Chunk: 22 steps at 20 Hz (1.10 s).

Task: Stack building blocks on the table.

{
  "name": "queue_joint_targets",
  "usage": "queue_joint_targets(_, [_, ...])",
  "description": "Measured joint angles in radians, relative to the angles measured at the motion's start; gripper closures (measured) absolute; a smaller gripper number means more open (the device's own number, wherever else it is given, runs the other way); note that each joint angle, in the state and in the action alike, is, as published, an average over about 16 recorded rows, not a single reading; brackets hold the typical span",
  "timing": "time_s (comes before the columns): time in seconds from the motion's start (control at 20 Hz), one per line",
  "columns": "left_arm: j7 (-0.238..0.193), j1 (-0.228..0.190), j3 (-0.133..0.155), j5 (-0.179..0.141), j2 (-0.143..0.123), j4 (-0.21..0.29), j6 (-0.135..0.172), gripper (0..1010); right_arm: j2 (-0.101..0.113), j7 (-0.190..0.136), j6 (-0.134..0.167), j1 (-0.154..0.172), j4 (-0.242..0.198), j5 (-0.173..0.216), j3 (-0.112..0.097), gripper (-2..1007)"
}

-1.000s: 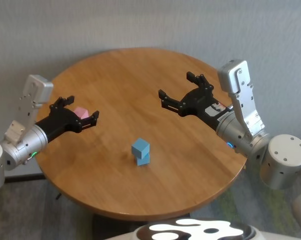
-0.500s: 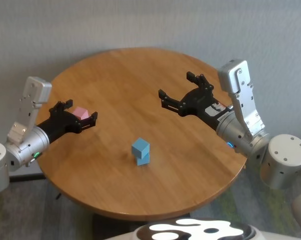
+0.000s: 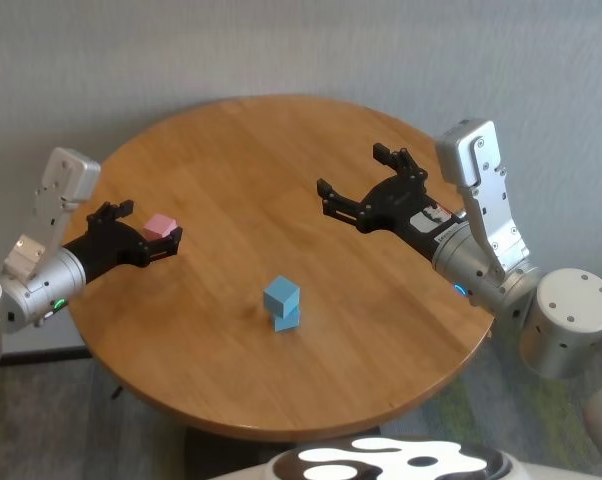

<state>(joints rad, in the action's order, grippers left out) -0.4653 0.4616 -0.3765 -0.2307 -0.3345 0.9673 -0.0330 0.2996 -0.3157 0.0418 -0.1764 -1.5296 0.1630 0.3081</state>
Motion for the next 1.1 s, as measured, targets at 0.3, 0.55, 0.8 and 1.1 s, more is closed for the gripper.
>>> queue_joint_targets(0.3, [-0.024,0.026,0.001,0.012,0.006,-0.042,-0.015,10,0.0,0.0,0.0,0.0,0.0,0.0,0.0,0])
queue_joint_targets(0.55, [-0.043,0.052,0.004,0.014,0.019,-0.093,-0.042,10,0.0,0.0,0.0,0.0,0.0,0.0,0.0,0])
queue_joint_targets(0.8, [-0.058,0.077,0.01,0.014,0.033,-0.148,-0.073,10,0.0,0.0,0.0,0.0,0.0,0.0,0.0,0])
queue_joint_targets(1.1, [-0.079,0.108,0.013,0.017,0.049,-0.214,-0.109,10,0.0,0.0,0.0,0.0,0.0,0.0,0.0,0])
